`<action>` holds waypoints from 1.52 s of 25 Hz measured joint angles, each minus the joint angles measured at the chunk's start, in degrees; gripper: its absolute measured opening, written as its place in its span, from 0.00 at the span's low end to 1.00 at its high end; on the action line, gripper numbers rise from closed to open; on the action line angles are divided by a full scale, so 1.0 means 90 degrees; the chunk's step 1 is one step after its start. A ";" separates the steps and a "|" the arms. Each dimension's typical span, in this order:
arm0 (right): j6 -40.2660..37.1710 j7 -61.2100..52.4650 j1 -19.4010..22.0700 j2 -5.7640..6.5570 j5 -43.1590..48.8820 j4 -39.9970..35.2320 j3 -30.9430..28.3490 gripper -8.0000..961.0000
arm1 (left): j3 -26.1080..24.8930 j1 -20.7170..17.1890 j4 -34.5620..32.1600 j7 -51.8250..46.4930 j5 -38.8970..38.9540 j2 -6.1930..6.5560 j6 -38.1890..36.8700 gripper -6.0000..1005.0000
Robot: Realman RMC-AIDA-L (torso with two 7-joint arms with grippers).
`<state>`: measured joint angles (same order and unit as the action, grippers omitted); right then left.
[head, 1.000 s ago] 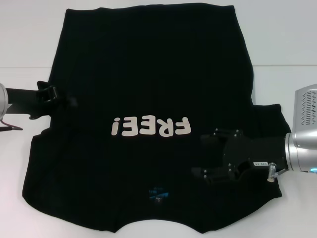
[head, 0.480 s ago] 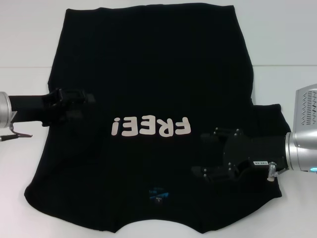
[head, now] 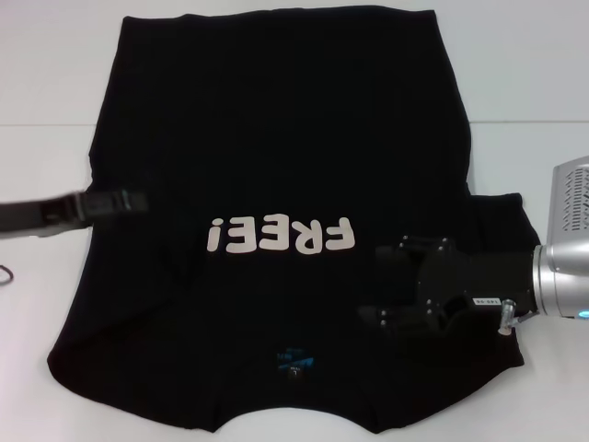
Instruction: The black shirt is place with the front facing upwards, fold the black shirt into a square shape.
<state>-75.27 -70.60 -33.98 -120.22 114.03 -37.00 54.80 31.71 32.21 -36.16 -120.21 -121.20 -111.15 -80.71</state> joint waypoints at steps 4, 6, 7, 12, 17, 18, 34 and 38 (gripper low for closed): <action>0.0024 -0.0040 0.0049 0.0004 -0.0014 -0.0002 -0.0107 0.98 | 0.0012 -0.0238 -0.0156 0.2062 0.0313 -0.0290 -0.0929 0.81; 0.0014 -0.0085 0.0086 0.0009 -0.0017 -0.0017 -0.0218 0.98 | 0.0042 -0.0410 -0.0360 0.2915 0.0326 -0.0502 -0.1215 0.81; 0.0001 -0.0146 0.0100 0.0017 -0.0020 -0.0028 -0.0295 0.98 | 0.0082 -0.0519 -0.0506 0.3331 0.0308 -0.0637 -0.1302 0.81; 0.0019 -0.1119 0.0336 0.0057 0.0023 -0.0487 -0.0421 0.98 | 0.0171 -0.0943 -0.0798 0.4879 0.0261 -0.1058 -0.1391 0.81; -0.0217 -0.3256 0.0783 0.0072 0.0499 -0.1910 -0.0450 0.98 | 0.0427 -0.1117 -0.0742 0.5492 0.0234 -0.1120 -0.1412 0.82; -0.0316 -0.3846 0.0835 0.0076 0.0709 -0.2303 -0.0491 0.98 | 0.0491 -0.1124 -0.0742 0.5497 0.0194 -0.1111 -0.1396 0.82; -0.2131 -0.8975 -0.0422 0.0290 0.4879 -0.3335 -0.2006 0.98 | 0.0646 -0.1030 -0.0769 0.5681 -0.0068 -0.1021 -0.1382 0.82; -0.1753 -0.9046 -0.0619 0.0367 0.4935 -0.2538 -0.1987 0.98 | 0.0647 -0.1016 -0.0760 0.5701 -0.0075 -0.1022 -0.1380 0.82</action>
<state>-91.05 -152.01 -39.55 -116.92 158.45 -59.85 36.92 37.53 23.07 -43.00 -68.90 -121.87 -120.35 -93.13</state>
